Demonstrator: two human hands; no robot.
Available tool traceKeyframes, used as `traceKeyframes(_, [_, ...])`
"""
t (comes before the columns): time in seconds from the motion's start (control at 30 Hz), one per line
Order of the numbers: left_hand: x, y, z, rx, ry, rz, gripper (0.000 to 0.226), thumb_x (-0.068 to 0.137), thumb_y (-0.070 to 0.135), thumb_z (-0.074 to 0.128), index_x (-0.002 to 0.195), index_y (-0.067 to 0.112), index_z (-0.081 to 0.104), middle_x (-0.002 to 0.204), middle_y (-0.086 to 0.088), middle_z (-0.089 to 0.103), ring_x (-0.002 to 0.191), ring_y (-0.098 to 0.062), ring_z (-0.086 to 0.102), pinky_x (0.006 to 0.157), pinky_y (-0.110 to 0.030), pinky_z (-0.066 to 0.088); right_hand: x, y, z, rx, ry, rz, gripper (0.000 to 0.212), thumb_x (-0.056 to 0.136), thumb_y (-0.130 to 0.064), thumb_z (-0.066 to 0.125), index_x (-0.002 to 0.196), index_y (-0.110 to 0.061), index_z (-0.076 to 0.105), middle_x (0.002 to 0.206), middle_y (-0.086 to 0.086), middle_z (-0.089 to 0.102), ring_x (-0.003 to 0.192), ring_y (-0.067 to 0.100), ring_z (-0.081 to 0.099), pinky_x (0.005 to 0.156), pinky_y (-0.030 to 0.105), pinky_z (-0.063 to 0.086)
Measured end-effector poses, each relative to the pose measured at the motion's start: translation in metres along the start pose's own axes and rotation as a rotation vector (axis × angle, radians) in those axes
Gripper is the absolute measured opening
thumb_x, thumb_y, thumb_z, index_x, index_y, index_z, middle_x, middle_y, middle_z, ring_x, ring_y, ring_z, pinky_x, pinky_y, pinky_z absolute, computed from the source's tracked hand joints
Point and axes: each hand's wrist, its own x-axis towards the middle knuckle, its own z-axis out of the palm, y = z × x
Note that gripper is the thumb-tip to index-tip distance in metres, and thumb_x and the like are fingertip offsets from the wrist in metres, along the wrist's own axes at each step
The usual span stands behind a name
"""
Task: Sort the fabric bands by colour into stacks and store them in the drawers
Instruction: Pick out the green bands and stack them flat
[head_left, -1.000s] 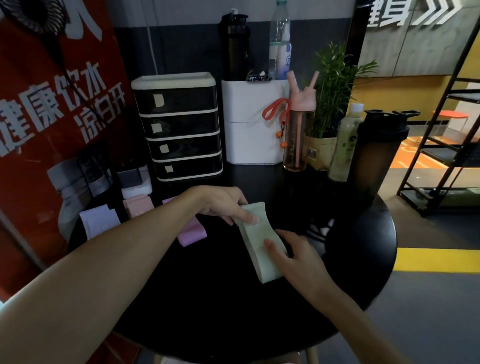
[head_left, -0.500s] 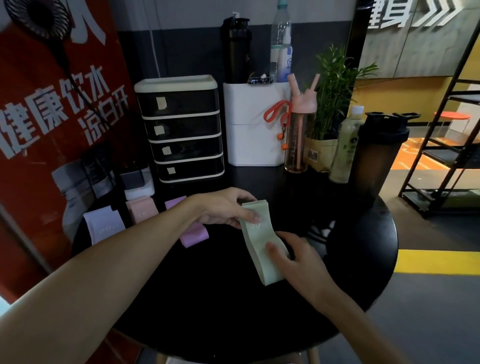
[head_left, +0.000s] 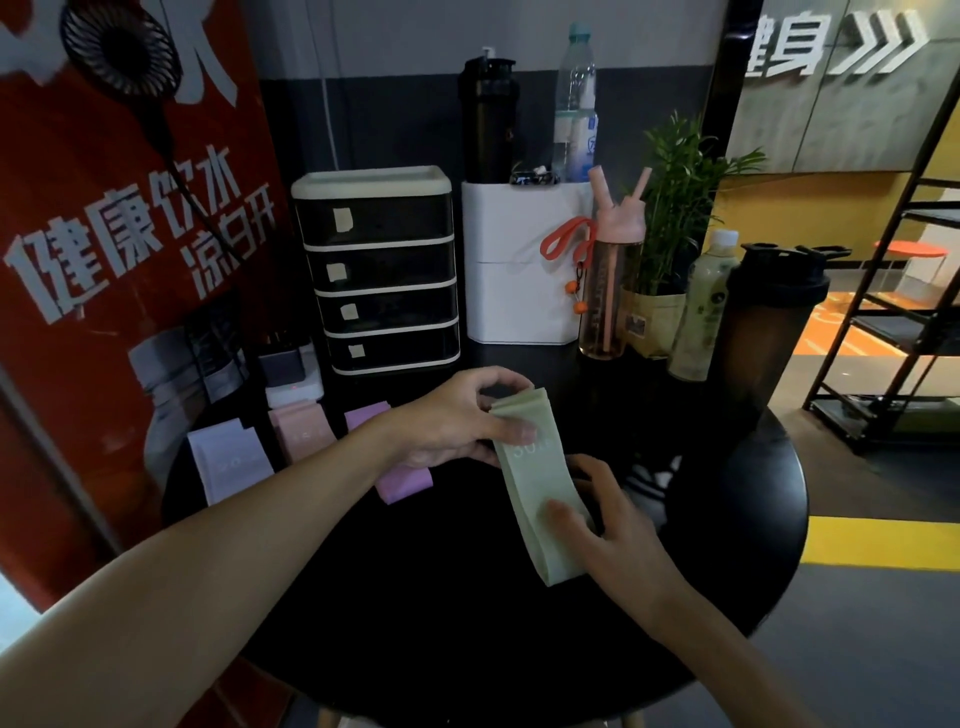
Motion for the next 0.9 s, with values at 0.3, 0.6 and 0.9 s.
traceKeyframes(0.3, [-0.01, 0.025, -0.014, -0.047, 0.048, 0.132, 0.055, 0.077, -0.011, 0.073, 0.124, 0.013, 0.056, 0.1, -0.008, 0.066, 0.089, -0.021, 0.07, 0.077, -0.042, 0.061, 0.012, -0.014, -0.003, 0.414, -0.067, 0.117, 0.068, 0.067, -0.058, 0.079, 0.124, -0.041, 0.047, 0.122, 0.003, 0.06, 0.105, 0.018, 0.065, 0.09, 0.041, 0.056])
traceKeyframes(0.6, [-0.003, 0.05, -0.053, -0.072, 0.17, 0.164, 0.058, 0.077, -0.007, 0.074, 0.127, 0.014, 0.055, 0.105, -0.01, 0.066, 0.092, -0.023, 0.072, 0.076, -0.044, 0.06, 0.059, -0.038, 0.013, 0.554, -0.159, 0.148, 0.084, 0.062, -0.051, 0.085, 0.134, -0.025, 0.05, 0.121, 0.004, 0.065, 0.102, 0.019, 0.068, 0.085, 0.036, 0.055])
traceKeyframes(0.9, [0.0, 0.046, -0.043, -0.186, 0.163, 0.07, 0.056, 0.082, -0.001, 0.073, 0.133, 0.007, 0.051, 0.11, -0.014, 0.065, 0.097, -0.028, 0.068, 0.08, -0.054, 0.059, 0.057, -0.042, 0.002, 0.616, -0.189, 0.133, 0.049, 0.081, -0.047, 0.07, 0.114, -0.01, 0.066, 0.108, 0.009, 0.072, 0.1, 0.025, 0.069, 0.087, 0.037, 0.054])
